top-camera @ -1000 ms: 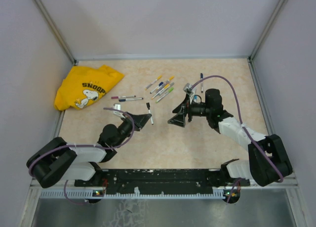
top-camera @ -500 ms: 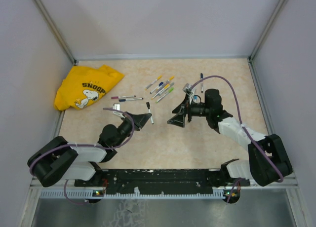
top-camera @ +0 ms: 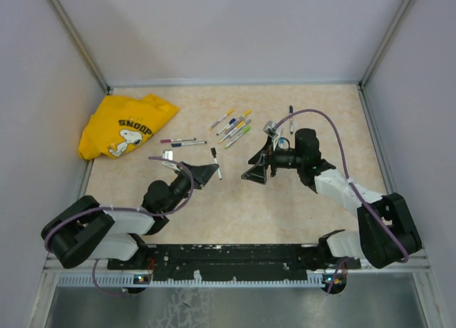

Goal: Open the pen caps
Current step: Open the pen cap from the pen.

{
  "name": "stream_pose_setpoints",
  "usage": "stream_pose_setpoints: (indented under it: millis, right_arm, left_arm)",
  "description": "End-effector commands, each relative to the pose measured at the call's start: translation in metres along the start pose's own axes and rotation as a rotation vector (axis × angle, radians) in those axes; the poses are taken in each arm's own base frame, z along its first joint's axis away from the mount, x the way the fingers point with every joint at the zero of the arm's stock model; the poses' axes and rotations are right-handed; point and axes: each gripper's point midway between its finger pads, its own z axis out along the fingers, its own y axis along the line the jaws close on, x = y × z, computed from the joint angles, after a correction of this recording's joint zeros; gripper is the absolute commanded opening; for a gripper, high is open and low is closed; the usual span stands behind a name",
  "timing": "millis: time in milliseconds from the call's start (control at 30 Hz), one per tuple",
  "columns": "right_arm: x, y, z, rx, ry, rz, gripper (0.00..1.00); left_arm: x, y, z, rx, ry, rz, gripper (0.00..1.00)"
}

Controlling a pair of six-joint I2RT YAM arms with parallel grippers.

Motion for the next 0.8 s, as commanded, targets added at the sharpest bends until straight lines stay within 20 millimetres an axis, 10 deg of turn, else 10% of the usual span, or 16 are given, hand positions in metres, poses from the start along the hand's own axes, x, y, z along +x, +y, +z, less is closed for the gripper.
stream_pose_setpoints:
  millis: [0,767]
  right_arm:
    - [-0.014,0.004,0.004,-0.018,-0.028,-0.059,0.92]
    - [-0.003,0.001,0.024,0.031,-0.023,0.051,0.93]
  left_arm:
    - [-0.004,-0.010,-0.002,0.042,-0.020,-0.012,0.00]
    - [0.001,-0.014,0.012,0.063,-0.015,-0.046,0.00]
